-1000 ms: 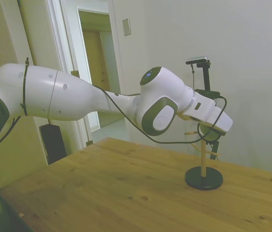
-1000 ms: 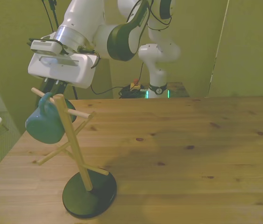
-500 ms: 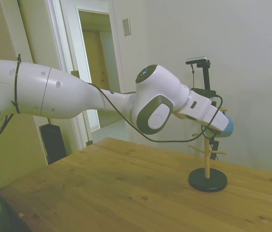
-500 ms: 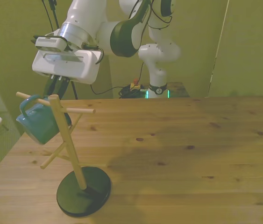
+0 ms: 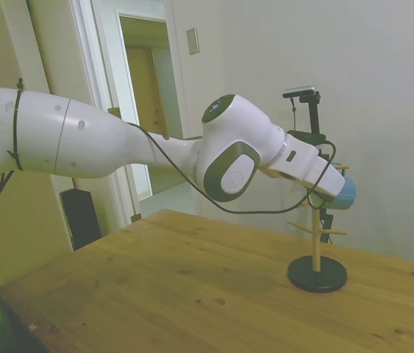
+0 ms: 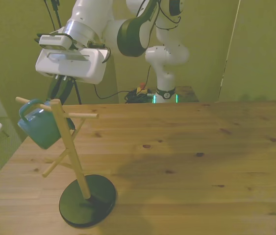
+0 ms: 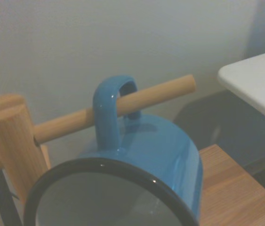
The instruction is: Unload the mug
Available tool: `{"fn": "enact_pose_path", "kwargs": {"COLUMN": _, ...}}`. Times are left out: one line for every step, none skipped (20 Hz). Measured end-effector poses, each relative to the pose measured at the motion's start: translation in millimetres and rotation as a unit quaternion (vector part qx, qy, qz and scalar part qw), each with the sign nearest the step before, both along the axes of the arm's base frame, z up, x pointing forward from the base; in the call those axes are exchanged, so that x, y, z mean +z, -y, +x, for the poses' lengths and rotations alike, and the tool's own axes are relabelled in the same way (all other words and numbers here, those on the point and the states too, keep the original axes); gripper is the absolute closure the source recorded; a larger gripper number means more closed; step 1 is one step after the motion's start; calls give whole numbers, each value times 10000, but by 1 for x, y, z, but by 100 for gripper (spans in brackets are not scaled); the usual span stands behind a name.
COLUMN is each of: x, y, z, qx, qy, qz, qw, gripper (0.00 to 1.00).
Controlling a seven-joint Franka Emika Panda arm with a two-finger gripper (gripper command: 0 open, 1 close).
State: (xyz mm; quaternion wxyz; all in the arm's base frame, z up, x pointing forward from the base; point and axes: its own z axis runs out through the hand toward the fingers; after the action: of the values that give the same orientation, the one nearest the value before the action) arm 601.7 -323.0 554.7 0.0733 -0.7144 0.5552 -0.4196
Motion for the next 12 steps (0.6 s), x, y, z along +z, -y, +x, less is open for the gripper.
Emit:
{"fn": "enact_pose_path", "kwargs": {"x": 3, "y": 0, "z": -2, "qx": -7, "qy": 12, "qz": 2, "qw": 10000, "gripper": 100}}
{"fn": "enact_pose_path", "kwargs": {"x": 6, "y": 2, "z": -3, "qx": -18, "qy": 19, "qz": 2, "qw": 10000, "gripper": 100}}
{"fn": "enact_pose_path", "kwargs": {"x": 8, "y": 2, "z": -4, "qx": -28, "qy": 30, "qz": -1, "qw": 10000, "gripper": 100}}
{"fn": "enact_pose_path", "kwargs": {"x": 9, "y": 3, "z": -5, "qx": -34, "qy": 36, "qz": -2, "qw": 10000, "gripper": 100}}
{"fn": "enact_pose_path", "kwargs": {"x": 10, "y": 3, "z": -5, "qx": -36, "qy": 40, "qz": -3, "qw": 10000, "gripper": 100}}
{"fn": "enact_pose_path", "kwargs": {"x": 10, "y": 3, "z": -5, "qx": -36, "qy": 45, "qz": -3, "qw": 10000, "gripper": 100}}
{"fn": "enact_pose_path", "kwargs": {"x": 11, "y": 3, "z": -6, "qx": -38, "qy": 50, "qz": -1, "qw": 10000, "gripper": 100}}
{"fn": "enact_pose_path", "kwargs": {"x": 12, "y": 4, "z": -6, "qx": -43, "qy": 55, "qz": 3, "qw": 10000, "gripper": 100}}
{"fn": "enact_pose_path", "kwargs": {"x": 13, "y": 4, "z": -7, "qx": -49, "qy": 61, "qz": 8, "qw": 10000, "gripper": 100}}
{"fn": "enact_pose_path", "kwargs": {"x": 15, "y": 4, "z": -8, "qx": -55, "qy": 69, "qz": 19, "qw": 10000, "gripper": 100}}
{"fn": "enact_pose_path", "kwargs": {"x": 17, "y": 5, "z": -9, "qx": -63, "qy": 78, "qz": 35, "qw": 9999, "gripper": 100}}
{"fn": "enact_pose_path", "kwargs": {"x": 19, "y": 5, "z": -10, "qx": -70, "qy": 88, "qz": 50, "qw": 9999, "gripper": 100}}
